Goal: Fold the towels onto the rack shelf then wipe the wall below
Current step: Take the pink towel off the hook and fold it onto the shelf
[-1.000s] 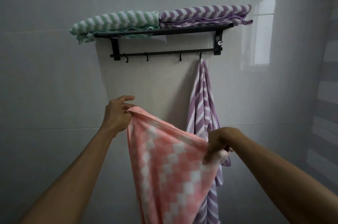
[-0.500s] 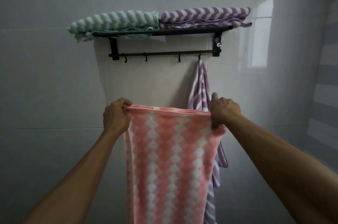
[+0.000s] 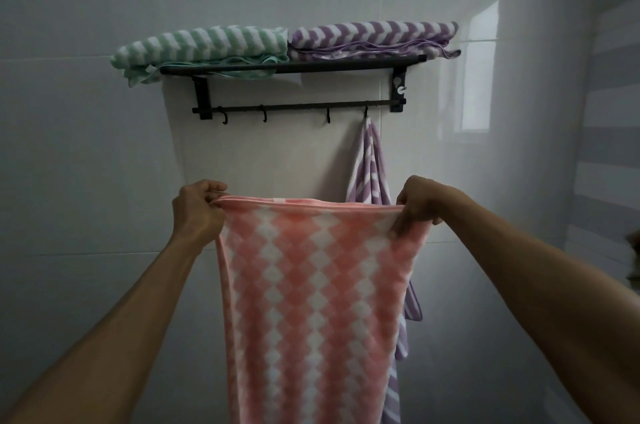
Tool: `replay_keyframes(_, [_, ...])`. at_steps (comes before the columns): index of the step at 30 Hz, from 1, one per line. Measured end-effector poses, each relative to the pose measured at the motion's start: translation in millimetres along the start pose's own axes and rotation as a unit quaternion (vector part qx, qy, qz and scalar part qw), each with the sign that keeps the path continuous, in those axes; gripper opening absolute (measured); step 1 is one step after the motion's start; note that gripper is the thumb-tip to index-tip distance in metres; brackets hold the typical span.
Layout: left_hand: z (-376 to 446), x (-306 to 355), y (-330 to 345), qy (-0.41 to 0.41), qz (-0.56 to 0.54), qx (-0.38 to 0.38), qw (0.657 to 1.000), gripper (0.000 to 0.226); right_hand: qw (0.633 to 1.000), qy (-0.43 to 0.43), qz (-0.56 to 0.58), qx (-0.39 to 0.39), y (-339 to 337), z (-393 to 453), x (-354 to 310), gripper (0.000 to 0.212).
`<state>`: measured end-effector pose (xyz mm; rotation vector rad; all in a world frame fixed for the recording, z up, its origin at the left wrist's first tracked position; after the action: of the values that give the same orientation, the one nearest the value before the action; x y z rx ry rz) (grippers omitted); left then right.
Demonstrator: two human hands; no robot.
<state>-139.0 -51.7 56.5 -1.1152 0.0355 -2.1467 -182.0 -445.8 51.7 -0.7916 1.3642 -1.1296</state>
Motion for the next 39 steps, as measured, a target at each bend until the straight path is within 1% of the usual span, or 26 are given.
replay_keyframes(2, [4,-4,-4,-0.006,0.0,0.005,1.0,0.04,0.996,-0.007,0.084,-0.02,3,2,5,0.042])
replay_keyframes(4, [3,-17,-2,-0.024,0.02,-0.009,0.999,0.038,0.978,-0.003,0.198,-0.061,11,2,12,0.032])
replay_keyframes(6, [-4,-32,4,-0.048,0.03,-0.031,0.998,0.035,0.957,0.001,0.276,-0.088,19,-2,18,0.029])
replay_keyframes(8, [-4,-34,2,-0.061,0.014,-0.021,0.998,0.037,0.946,-0.006,0.318,-0.062,17,-2,20,0.023])
replay_keyframes(9, [0,-30,-1,-0.061,0.0,-0.008,0.998,0.037,0.938,-0.012,0.347,-0.029,11,0,20,0.023])
replay_keyframes(11, [13,-25,-5,-0.062,-0.061,0.01,0.996,0.036,0.903,-0.026,0.426,0.046,-7,3,21,0.028])
replay_keyframes(12, [16,-27,0,-0.077,-0.105,-0.004,0.992,0.036,0.883,-0.034,0.464,0.064,-15,4,20,0.032])
replay_keyframes(13, [13,-34,11,-0.098,-0.144,-0.027,0.984,0.031,0.868,-0.043,0.49,0.065,-20,4,18,0.035])
replay_keyframes(14, [6,-44,25,-0.117,-0.165,-0.052,0.978,0.018,0.863,-0.049,0.5,0.057,-23,3,17,0.036])
replay_keyframes(15, [-4,-55,36,-0.132,-0.182,-0.065,0.972,0.007,0.868,-0.052,0.492,0.045,-23,3,17,0.035])
replay_keyframes(17, [-19,-72,47,-0.174,-0.211,-0.058,0.96,0.014,0.884,-0.039,0.464,0.039,-19,4,26,0.035])
replay_keyframes(18, [-22,-75,49,-0.192,-0.227,-0.056,0.953,0.013,0.886,-0.027,0.461,0.046,-16,5,35,0.034])
replay_keyframes(20, [-20,-72,51,-0.208,-0.251,-0.077,0.942,0.012,0.876,-0.01,0.48,0.055,-10,5,49,0.029])
replay_keyframes(22, [-13,-66,54,-0.211,-0.26,-0.096,0.938,0.012,0.858,0.0,0.511,0.055,-6,5,57,0.022])
replay_keyframes(24, [-6,-60,56,-0.204,-0.245,-0.104,0.942,0.016,0.85,0.001,0.523,0.066,-7,5,61,0.023])
replay_keyframes(28, [2,-47,55,-0.187,-0.219,-0.104,0.952,0.025,0.833,0.013,0.538,0.128,-15,5,67,0.042])
replay_keyframes(29, [2,-45,53,-0.187,-0.214,-0.106,0.953,0.025,0.83,0.012,0.542,0.132,-16,5,66,0.043])
replay_keyframes(31, [5,-42,50,-0.186,-0.21,-0.102,0.955,0.026,0.829,0.004,0.545,0.127,-14,6,63,0.034])
replay_keyframes(33, [6,-40,48,-0.19,-0.207,-0.093,0.955,0.027,0.832,-0.006,0.544,0.105,-11,8,57,0.023])
replay_keyframes(35, [9,-37,44,-0.192,-0.196,-0.077,0.959,0.029,0.841,-0.018,0.534,0.084,-8,9,46,0.019])
replay_keyframes(37, [13,-33,39,-0.198,-0.199,-0.053,0.958,0.028,0.837,-0.034,0.535,0.11,-14,8,38,0.017])
replay_keyframes(39, [17,-27,30,-0.18,-0.204,-0.024,0.962,0.028,0.815,-0.047,0.56,0.143,-18,6,33,0.016])
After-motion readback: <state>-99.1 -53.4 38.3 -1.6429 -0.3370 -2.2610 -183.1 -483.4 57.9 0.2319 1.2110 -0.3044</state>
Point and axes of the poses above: each hand's wrist, its own z-axis towards the middle knuckle, its own y-axis out of the palm, x = y × z, the point moved 9 cm from there along z, towards the middle knuckle, and after that the axes turned 3 degrees about z, right-handed, at the moved point
